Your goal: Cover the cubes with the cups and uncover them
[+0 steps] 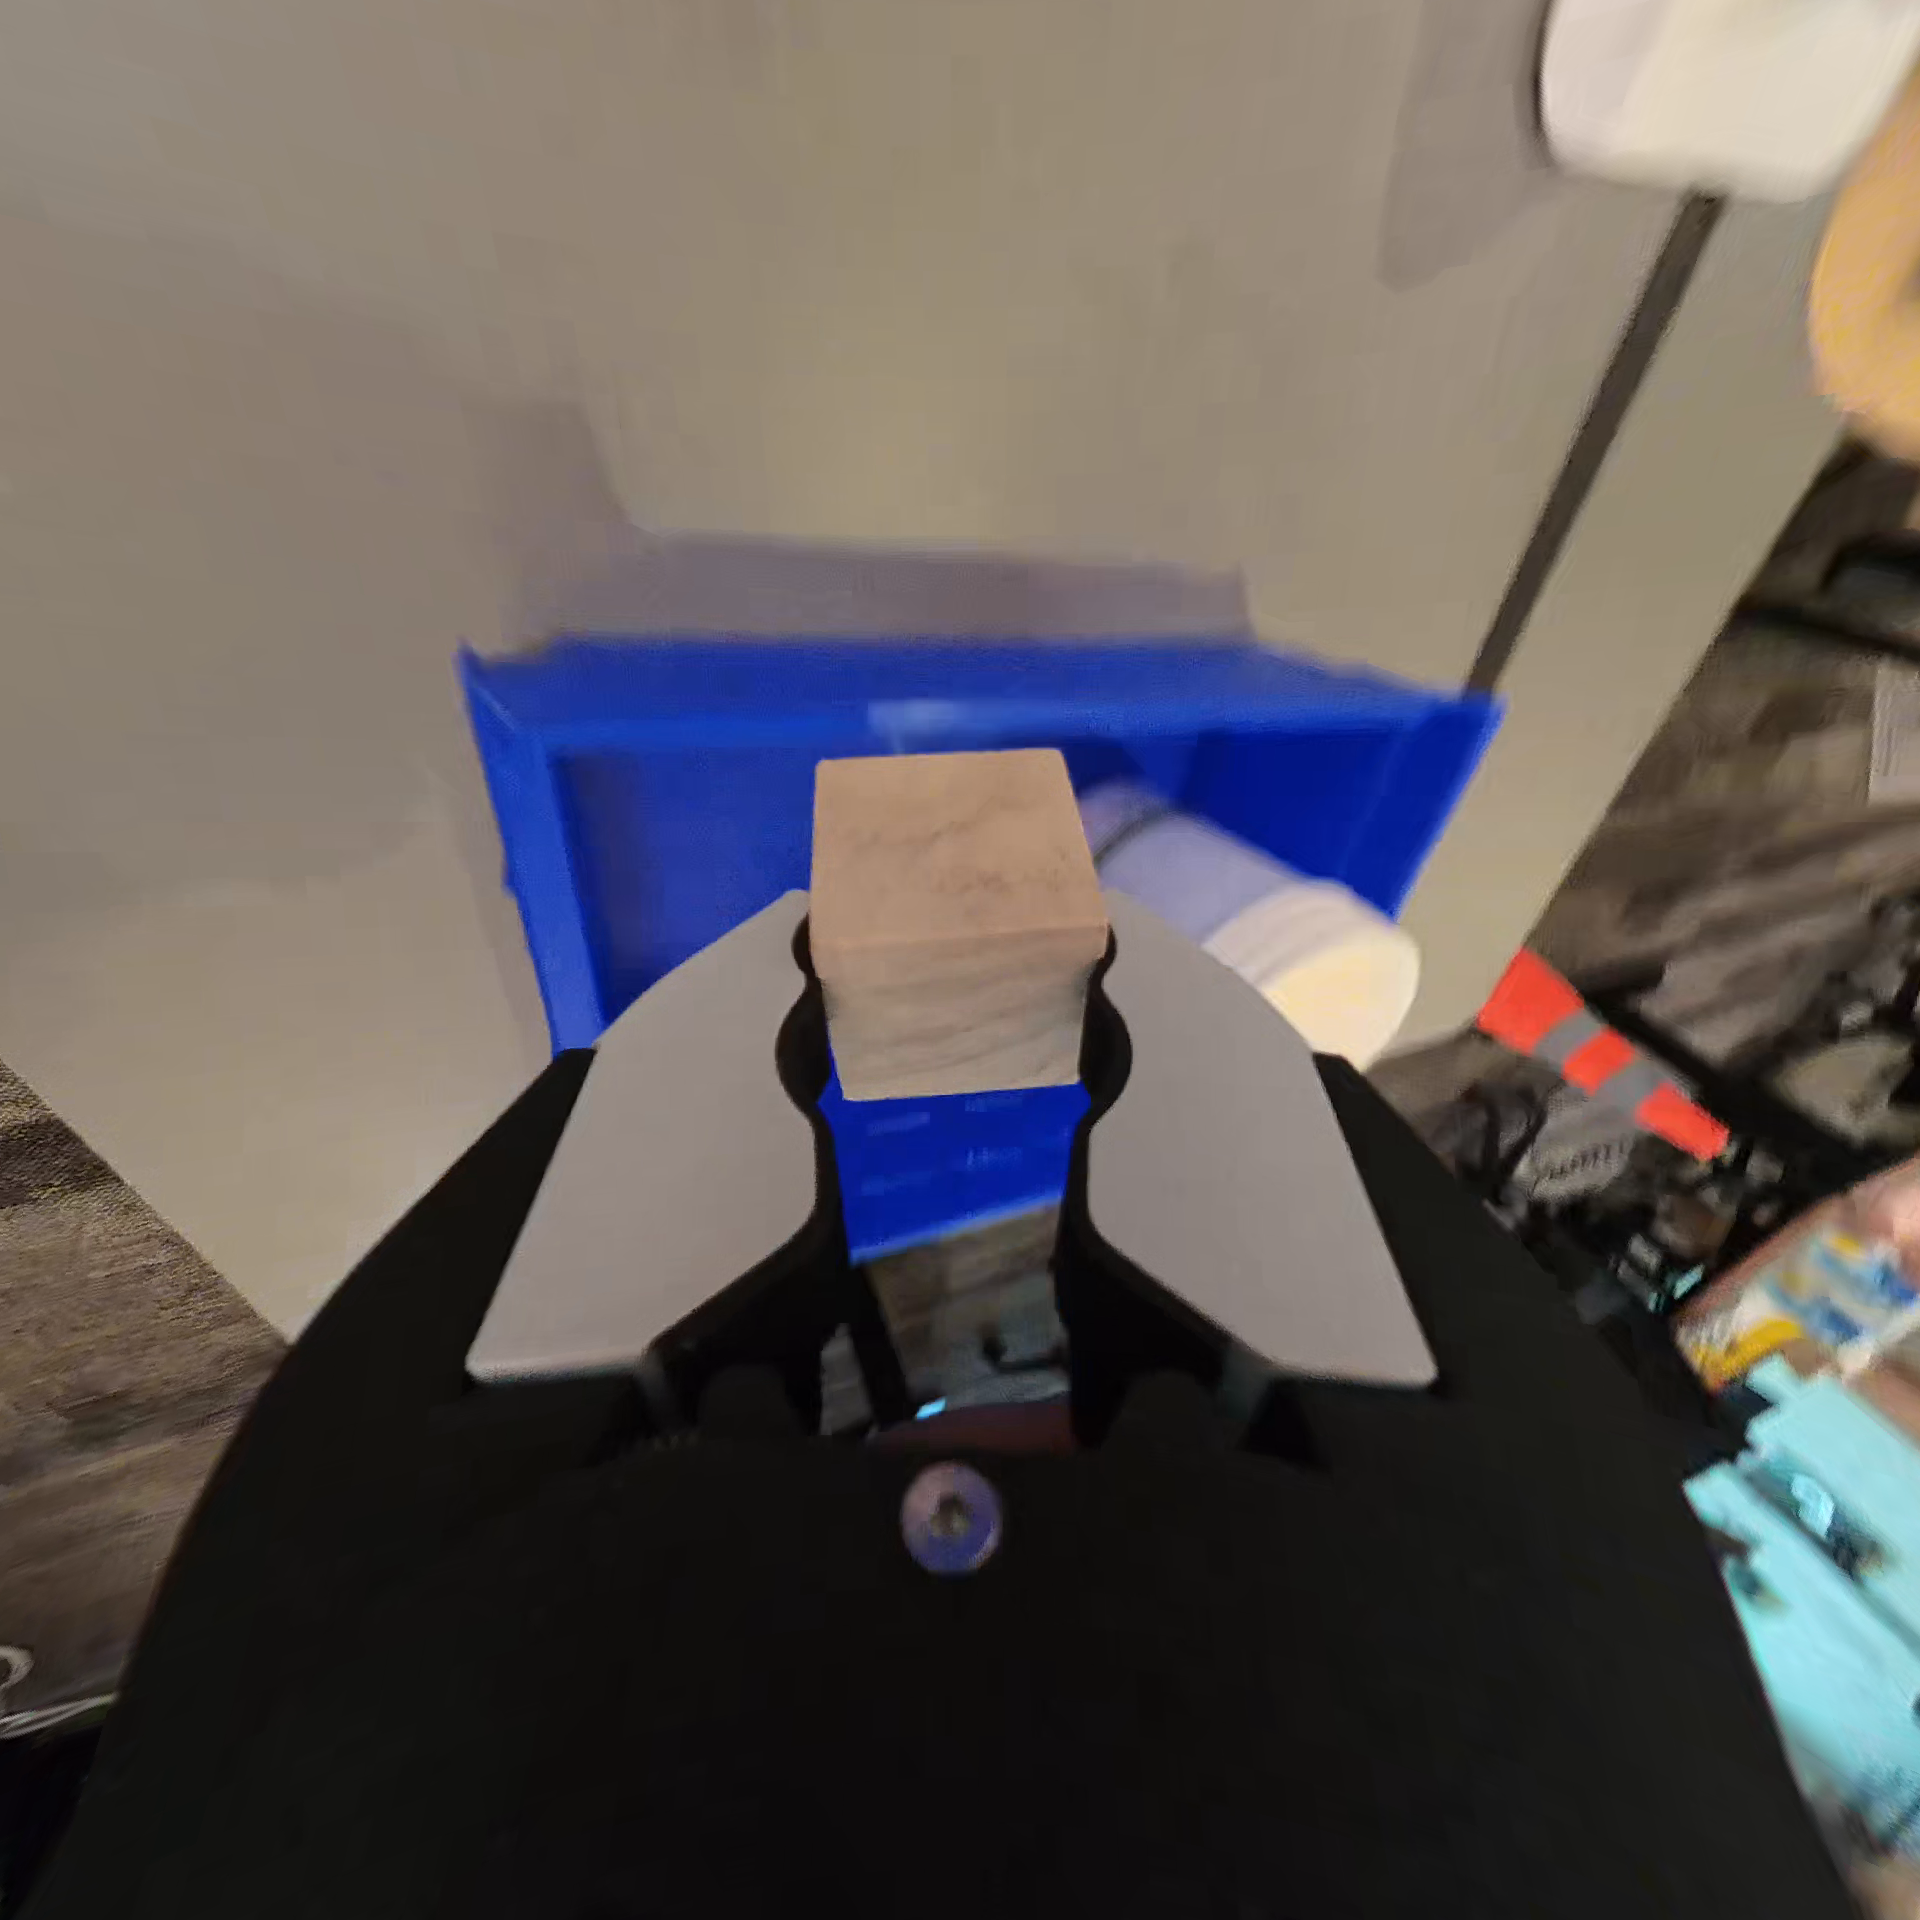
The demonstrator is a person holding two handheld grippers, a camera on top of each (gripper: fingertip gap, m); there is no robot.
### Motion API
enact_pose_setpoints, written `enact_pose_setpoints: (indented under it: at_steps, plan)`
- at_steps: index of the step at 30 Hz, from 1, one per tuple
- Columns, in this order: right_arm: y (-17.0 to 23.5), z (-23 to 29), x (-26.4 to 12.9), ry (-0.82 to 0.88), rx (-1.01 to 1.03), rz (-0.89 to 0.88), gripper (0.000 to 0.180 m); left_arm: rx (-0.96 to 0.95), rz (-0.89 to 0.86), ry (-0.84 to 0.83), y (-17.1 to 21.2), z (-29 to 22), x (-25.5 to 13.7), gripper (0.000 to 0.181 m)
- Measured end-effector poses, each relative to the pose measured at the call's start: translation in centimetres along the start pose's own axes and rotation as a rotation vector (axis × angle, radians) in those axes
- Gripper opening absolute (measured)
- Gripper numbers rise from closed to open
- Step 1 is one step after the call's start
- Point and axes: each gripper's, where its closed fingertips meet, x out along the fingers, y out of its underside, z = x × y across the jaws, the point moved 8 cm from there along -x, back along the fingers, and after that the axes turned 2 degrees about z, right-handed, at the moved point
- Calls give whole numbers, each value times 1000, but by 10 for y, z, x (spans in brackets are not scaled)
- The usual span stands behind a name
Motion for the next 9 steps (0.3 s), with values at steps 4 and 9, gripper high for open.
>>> enact_pose_setpoints:
  at_steps: [4, 9]
  plan:
    - [63, -1, 37, -57, 136, 176, 46, 11, -1, 9, -3, -4, 2, 54]
    - [101, 10, 112, -188, 121, 358, 47, 28, -4, 17, -6, -10, 5, 53]
